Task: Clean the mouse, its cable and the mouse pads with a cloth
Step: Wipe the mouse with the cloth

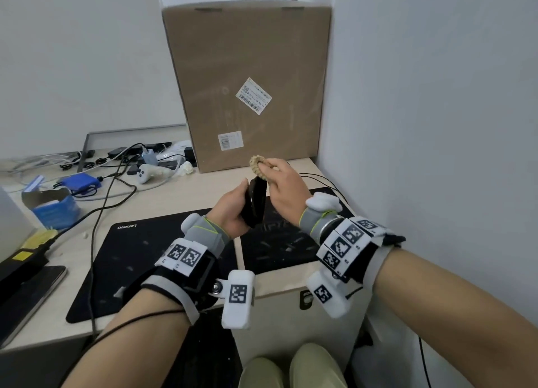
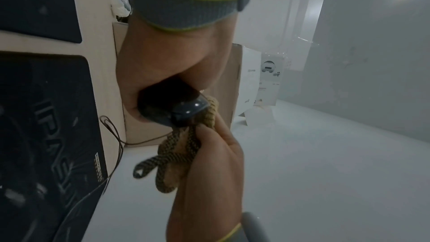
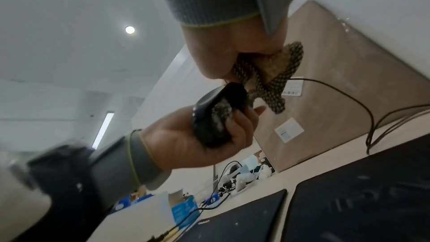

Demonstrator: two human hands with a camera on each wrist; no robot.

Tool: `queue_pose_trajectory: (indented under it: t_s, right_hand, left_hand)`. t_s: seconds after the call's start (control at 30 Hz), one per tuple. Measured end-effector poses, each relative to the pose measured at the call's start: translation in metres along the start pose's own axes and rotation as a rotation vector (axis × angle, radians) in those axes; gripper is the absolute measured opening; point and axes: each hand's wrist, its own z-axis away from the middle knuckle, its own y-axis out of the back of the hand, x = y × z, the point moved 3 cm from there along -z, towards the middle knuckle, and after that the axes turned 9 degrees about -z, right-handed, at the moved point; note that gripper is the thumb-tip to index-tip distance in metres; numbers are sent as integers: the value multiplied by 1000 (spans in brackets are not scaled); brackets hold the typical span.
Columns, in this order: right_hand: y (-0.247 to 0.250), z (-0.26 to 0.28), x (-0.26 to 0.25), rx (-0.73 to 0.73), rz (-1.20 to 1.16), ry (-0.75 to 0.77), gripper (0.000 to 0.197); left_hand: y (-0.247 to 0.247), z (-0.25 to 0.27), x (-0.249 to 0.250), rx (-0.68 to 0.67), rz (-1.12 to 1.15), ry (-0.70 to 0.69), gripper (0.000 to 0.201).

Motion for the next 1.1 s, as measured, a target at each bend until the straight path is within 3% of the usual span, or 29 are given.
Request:
queue_pose_trajectory:
  t_s: [0.17,0.33,0.4,0.5,0.6,0.67,0.73,0.9,1.1]
  right_hand:
    - [-17,38,-8,-115,57,255,49]
    - [-8,71,-3,-236,204,465,50]
    - [-4,73,1,-227,161,449,50]
    - [5,66,8,-62,44,333,45]
    - [10,59,8,79,-35,192,41]
    - [3,59,-2,57,-87,202,41]
    - [-9,64,-12,9,-106,240,44]
    - [-21,65,-19,4,50,326,52]
    - [-5,2,4,-9,133,26,60]
  left_hand:
    - [7,2,5,-35,151,15,43]
    - [16,1,6,66,109,70,54]
    - [18,-2,7,74,115,59,55]
    - [17,3,12,-20,186,13,60]
    - [17,5,13,-91,184,-37,38]
    - [13,5,11,-127,148,-53,30]
    - [9,4,8,-107,182,-37,35]
    - [6,6,5,-182,280,-34,38]
    - [-9,10,3,-213,284,-85,33]
